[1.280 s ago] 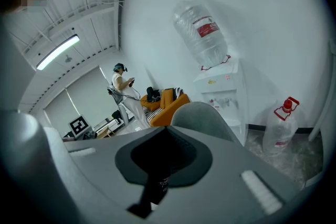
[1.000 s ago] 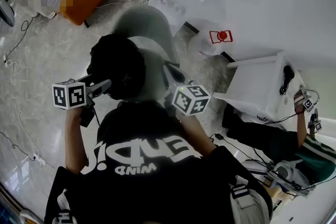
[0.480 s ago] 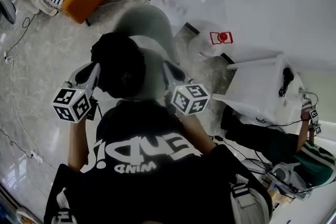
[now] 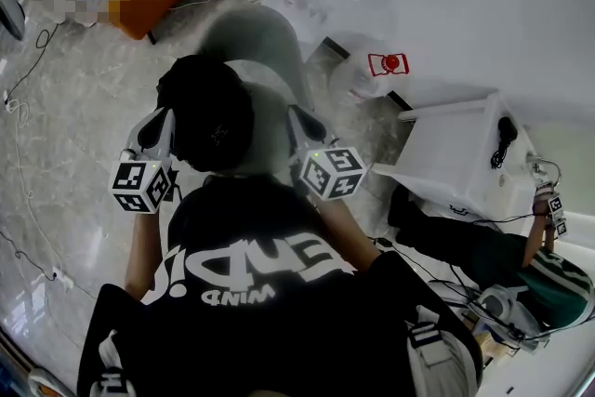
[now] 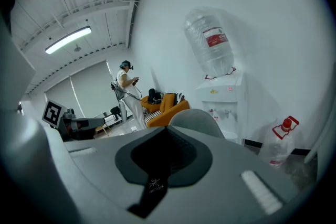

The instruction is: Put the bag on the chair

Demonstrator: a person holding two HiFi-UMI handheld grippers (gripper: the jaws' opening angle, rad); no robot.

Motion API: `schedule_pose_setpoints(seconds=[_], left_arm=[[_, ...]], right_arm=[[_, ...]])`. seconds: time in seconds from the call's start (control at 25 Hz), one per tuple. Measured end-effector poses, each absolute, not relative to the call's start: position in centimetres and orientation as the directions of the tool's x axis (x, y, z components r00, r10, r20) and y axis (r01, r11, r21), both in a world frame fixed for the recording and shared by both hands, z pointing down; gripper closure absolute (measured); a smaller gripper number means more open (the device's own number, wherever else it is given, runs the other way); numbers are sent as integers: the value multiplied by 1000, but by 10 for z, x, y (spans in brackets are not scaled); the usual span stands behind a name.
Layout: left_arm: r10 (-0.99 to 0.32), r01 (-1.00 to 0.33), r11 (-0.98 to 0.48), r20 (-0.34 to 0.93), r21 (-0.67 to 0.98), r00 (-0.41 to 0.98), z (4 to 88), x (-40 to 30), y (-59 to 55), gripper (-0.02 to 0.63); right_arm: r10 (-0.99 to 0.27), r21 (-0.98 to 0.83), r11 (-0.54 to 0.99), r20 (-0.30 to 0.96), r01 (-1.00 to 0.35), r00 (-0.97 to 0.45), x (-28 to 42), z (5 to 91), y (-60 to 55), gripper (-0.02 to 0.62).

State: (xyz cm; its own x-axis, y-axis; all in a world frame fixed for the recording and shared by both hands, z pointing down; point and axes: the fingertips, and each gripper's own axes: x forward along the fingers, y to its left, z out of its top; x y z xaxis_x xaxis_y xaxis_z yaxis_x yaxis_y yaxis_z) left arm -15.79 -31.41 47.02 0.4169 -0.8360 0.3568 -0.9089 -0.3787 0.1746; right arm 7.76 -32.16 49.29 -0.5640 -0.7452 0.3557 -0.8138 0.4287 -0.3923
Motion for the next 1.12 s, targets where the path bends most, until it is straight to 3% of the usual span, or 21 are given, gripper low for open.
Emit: schedule_pose_setpoints(seconds=[1.12], left_arm=[[-858,-927,-290,365,237,361,480,-172,-320,606]], right_arm=[[-747,-345,437,376,-831,-549,72,494,-323,595]])
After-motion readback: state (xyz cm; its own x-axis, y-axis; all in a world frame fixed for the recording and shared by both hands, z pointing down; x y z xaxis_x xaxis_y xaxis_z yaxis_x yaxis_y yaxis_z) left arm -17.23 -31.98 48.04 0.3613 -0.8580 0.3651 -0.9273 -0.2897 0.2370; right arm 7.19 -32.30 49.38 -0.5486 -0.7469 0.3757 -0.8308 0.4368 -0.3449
